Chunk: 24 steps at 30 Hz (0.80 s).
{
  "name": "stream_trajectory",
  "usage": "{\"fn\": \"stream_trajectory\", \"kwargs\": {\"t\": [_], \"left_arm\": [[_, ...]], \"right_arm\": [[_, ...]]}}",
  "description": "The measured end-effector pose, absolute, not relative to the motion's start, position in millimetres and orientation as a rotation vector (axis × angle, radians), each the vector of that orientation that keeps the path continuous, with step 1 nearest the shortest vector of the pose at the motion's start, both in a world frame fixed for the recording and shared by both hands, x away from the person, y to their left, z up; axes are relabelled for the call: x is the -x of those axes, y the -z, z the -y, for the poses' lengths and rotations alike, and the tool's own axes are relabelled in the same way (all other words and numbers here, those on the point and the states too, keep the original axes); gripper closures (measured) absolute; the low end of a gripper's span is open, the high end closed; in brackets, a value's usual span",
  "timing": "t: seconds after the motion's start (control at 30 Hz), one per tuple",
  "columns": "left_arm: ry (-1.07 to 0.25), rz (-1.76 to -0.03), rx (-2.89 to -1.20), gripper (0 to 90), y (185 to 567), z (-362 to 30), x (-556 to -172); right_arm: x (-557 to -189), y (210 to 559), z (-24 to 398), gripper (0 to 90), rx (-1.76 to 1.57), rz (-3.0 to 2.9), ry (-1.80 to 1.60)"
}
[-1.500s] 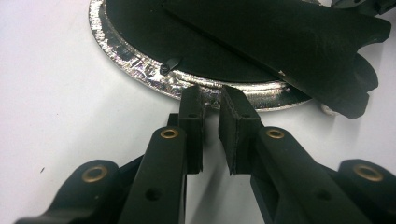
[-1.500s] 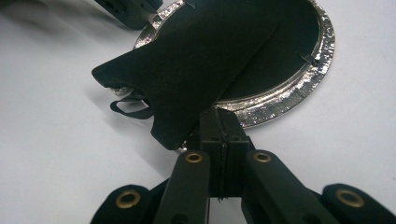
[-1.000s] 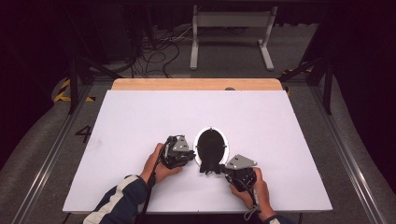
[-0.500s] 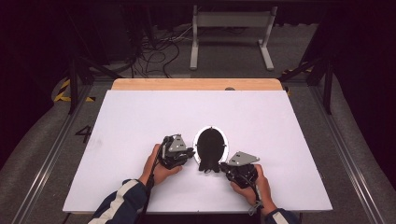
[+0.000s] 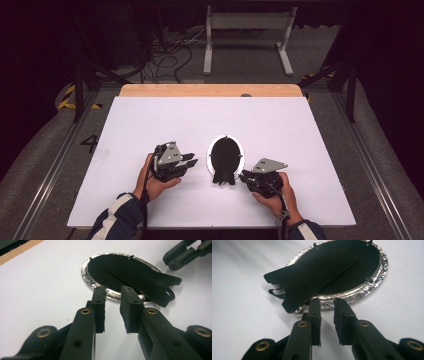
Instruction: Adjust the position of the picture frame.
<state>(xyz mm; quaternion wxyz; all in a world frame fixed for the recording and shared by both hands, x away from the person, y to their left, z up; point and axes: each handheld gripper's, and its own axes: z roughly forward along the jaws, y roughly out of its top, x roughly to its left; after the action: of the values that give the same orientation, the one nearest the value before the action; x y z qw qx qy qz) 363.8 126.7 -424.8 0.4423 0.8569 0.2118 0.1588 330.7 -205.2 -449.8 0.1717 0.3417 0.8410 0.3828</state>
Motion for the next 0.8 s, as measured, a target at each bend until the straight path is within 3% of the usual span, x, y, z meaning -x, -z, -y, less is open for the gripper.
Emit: {"fn": "stream_trajectory", "kwargs": {"t": [0.17,0.2,0.4,0.53,0.8], "left_arm": [[-0.433,-0.575,-2.137,47.7,429,-158,-348],[-0.453,-0.587,-2.139,39.1,430,-162,-344],[-0.495,-0.728,-2.138,23.1,440,-198,-323],[-0.483,-0.75,-2.13,17.4,445,-214,-312],[-0.452,-0.746,-2.146,14.6,455,-231,-305]], "right_arm": [[-332,443,212,66.3,-0.978,-2.404,-1.139],[-333,442,212,64.9,-0.977,-2.41,-1.148],[-332,442,213,58.2,-0.961,-2.451,-1.149],[-330,440,213,55.4,-0.941,-2.467,-1.149],[-328,442,208,54.0,-0.901,-2.515,-1.056]]}}
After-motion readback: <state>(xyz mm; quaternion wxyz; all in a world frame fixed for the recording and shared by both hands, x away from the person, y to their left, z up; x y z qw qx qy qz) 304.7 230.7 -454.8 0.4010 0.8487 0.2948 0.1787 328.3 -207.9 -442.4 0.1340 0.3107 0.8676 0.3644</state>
